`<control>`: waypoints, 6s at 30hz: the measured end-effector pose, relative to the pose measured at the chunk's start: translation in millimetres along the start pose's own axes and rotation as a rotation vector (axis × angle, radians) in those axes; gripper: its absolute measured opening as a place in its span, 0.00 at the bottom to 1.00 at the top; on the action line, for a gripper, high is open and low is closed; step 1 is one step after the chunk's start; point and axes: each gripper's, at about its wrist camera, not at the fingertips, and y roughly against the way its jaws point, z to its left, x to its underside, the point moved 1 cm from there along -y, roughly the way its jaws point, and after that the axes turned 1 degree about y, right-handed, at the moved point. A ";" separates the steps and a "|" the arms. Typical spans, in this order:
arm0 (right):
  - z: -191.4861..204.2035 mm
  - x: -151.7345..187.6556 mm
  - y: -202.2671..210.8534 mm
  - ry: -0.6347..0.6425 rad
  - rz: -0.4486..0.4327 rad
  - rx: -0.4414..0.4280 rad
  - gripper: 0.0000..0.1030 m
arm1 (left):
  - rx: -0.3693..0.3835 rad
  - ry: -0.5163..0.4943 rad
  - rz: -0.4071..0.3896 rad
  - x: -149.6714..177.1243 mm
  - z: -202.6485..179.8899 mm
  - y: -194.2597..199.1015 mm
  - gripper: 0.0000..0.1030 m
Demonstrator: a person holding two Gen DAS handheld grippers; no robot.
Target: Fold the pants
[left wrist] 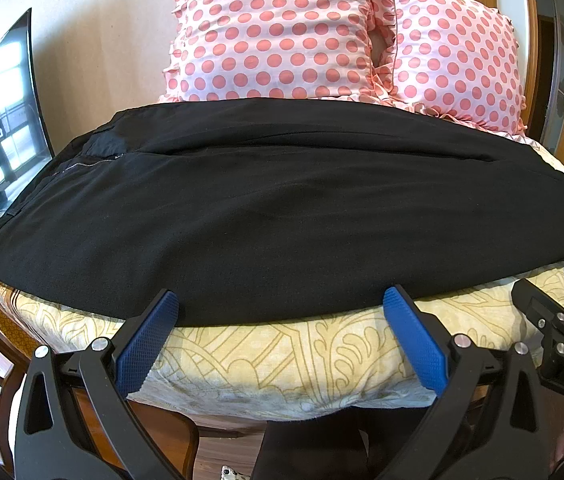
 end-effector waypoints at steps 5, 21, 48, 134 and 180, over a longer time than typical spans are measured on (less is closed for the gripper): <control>-0.3 0.1 -0.1 0.000 0.000 0.000 0.98 | 0.000 0.000 -0.001 0.0 0.0 0.0 0.99; -0.2 -0.1 0.1 0.000 -0.002 0.000 0.98 | 0.000 -0.001 -0.002 0.1 0.0 0.1 0.99; 0.2 -0.3 -0.7 0.000 -0.001 0.000 0.98 | -0.001 -0.001 -0.002 0.0 -0.1 0.1 0.99; -315.0 -48.6 -49.8 -1.087 -0.051 -0.091 0.01 | 0.239 0.379 -0.083 -142.0 146.4 -39.4 0.99; -357.5 10.3 18.0 -1.076 -0.150 -0.100 0.02 | 0.023 0.661 0.103 -28.7 219.2 -5.2 0.11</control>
